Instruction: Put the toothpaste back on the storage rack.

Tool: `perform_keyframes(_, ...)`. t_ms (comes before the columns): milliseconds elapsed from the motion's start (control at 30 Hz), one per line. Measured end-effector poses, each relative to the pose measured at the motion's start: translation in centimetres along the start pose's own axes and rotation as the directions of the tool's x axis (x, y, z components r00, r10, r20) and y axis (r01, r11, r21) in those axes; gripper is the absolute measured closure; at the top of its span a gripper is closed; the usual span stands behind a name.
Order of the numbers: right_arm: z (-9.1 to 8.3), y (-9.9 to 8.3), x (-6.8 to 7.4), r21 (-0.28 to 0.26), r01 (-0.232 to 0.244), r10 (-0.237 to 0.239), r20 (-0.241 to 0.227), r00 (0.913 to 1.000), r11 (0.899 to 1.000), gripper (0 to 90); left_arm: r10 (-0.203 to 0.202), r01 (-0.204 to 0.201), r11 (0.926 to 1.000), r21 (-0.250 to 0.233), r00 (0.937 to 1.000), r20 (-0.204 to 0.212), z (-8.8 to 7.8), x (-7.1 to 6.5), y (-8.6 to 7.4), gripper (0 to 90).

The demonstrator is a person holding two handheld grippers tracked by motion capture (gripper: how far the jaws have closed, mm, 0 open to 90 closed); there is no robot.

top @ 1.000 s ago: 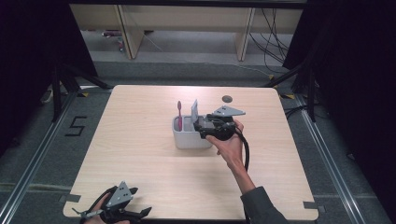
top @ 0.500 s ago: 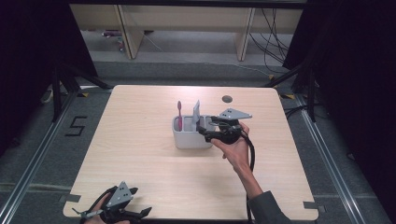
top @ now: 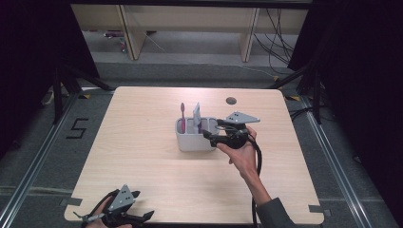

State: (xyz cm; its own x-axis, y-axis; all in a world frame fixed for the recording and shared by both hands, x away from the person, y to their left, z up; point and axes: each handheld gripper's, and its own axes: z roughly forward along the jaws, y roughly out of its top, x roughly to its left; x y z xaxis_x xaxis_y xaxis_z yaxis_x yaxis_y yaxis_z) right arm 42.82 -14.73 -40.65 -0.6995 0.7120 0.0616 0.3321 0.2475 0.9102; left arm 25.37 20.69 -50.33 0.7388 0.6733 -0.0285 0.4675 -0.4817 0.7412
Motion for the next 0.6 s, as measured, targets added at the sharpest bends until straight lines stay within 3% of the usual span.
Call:
perform_keyframes(33,0.0,0.0,0.0,0.000,0.000,0.000,0.000,1.0000,1.000,27.1,0.001,-0.001,1.0000,0.000,1.0000,0.000,0.0,0.0,0.0,16.6)
perform_keyframes(67,-0.1,-0.1,0.2,0.008,-0.029,0.029,-0.010,0.9995,1.000,26.5,0.004,-0.004,1.0000,0.000,1.0000,-0.001,0.0,0.0,0.0,16.7)
perform_keyframes(233,-0.7,-0.2,0.3,0.003,-0.024,0.024,0.002,0.9997,1.000,25.8,-0.020,0.020,0.9996,-0.022,0.9998,0.009,0.2,-0.2,0.0,16.7)
perform_keyframes(267,-0.8,-0.2,0.1,-0.004,-0.003,0.003,0.008,1.0000,1.000,25.8,-0.022,0.023,0.9995,-0.023,0.9997,0.008,0.2,-0.2,0.0,16.7)
perform_keyframes(333,-1.0,-0.3,0.2,-0.008,-0.024,0.024,0.002,0.9997,1.000,25.3,-0.013,0.013,0.9997,-0.022,0.9998,0.014,0.2,-0.1,0.0,16.7)
perform_keyframes(367,-1.1,-0.4,0.0,-0.006,0.000,0.000,0.012,0.9999,1.000,25.3,-0.013,0.013,0.9997,-0.018,0.9998,0.012,0.2,-0.1,0.0,16.7)
perform_keyframes(600,-2.1,-1.1,-0.4,-0.005,-0.020,0.020,0.006,0.9998,1.000,25.1,-0.014,0.014,0.9998,-0.014,0.9999,0.009,0.2,-0.1,0.0,16.7)
